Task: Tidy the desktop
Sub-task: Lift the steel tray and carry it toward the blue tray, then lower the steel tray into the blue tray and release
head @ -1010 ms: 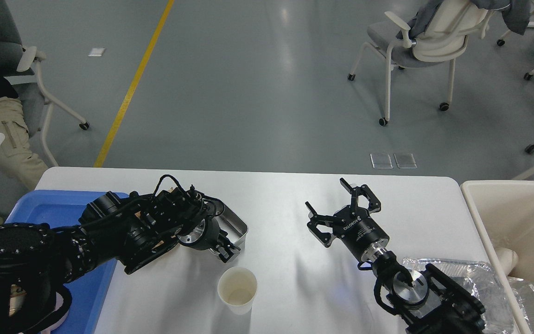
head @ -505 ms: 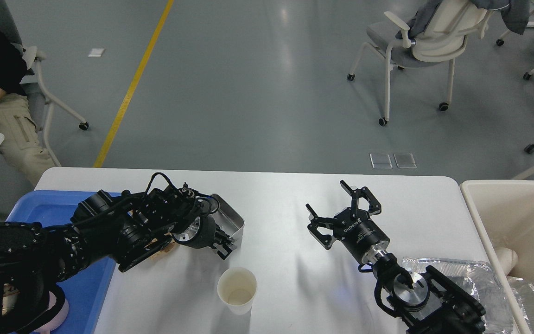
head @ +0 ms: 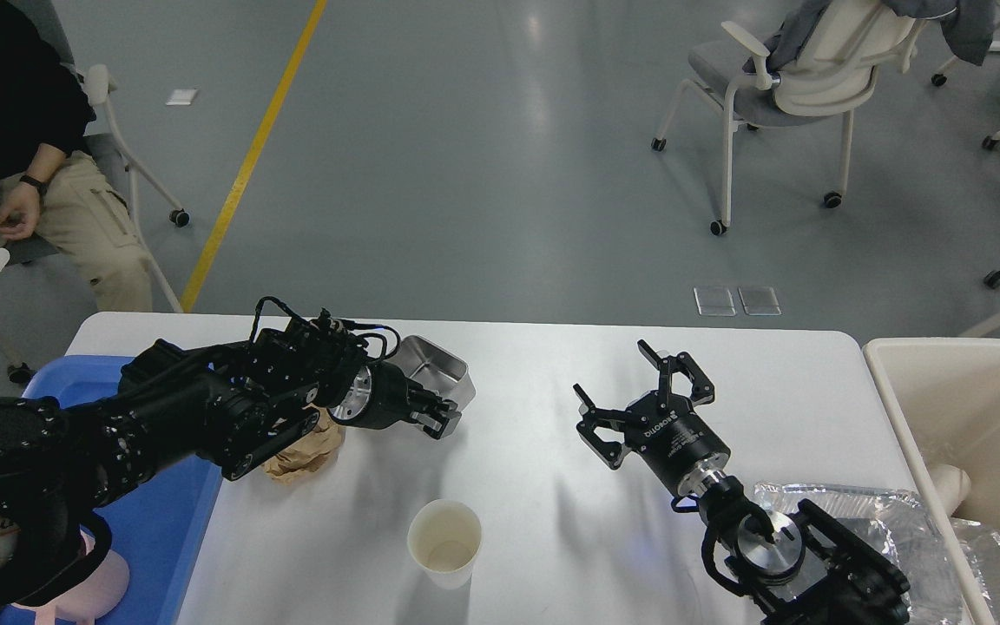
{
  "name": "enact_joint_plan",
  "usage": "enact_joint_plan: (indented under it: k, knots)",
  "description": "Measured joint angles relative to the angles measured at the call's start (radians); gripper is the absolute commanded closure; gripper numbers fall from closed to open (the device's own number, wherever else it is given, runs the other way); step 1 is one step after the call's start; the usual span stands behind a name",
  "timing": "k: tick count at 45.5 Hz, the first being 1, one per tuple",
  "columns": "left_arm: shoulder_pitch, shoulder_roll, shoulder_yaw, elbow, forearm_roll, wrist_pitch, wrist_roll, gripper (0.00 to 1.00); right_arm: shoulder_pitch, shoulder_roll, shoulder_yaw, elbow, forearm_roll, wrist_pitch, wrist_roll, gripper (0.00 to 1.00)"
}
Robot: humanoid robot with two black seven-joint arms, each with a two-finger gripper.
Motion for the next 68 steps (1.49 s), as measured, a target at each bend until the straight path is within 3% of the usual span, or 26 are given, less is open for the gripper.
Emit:
enact_joint_plan:
  k: [21, 36, 54, 68]
  knots:
    - [-0.132, 0.066, -0.009, -0.034, -0.392, 0.019, -0.019, 0.98, -0.001, -0.006, 0.002, -0.004, 0.0, -0.002, 0.0, 0.0]
    - [-0.156, 0.417, -0.085, -0.429, -0.453, 0.01, -0.018, 0.97, -0.001, -0.008, 0.002, -0.005, 0.0, -0.003, 0.0, 0.0]
    - [0.105, 0.826, -0.413, -0.646, -0.477, 0.013, -0.026, 0.97, -0.007, -0.012, 0.0, -0.006, 0.0, -0.002, 0.0, 0.0]
    - [0.316, 1.002, -0.609, -0.687, -0.503, 0.015, -0.051, 0.97, -0.006, -0.011, 0.001, -0.006, 0.0, -0.002, 0.0, 0.0]
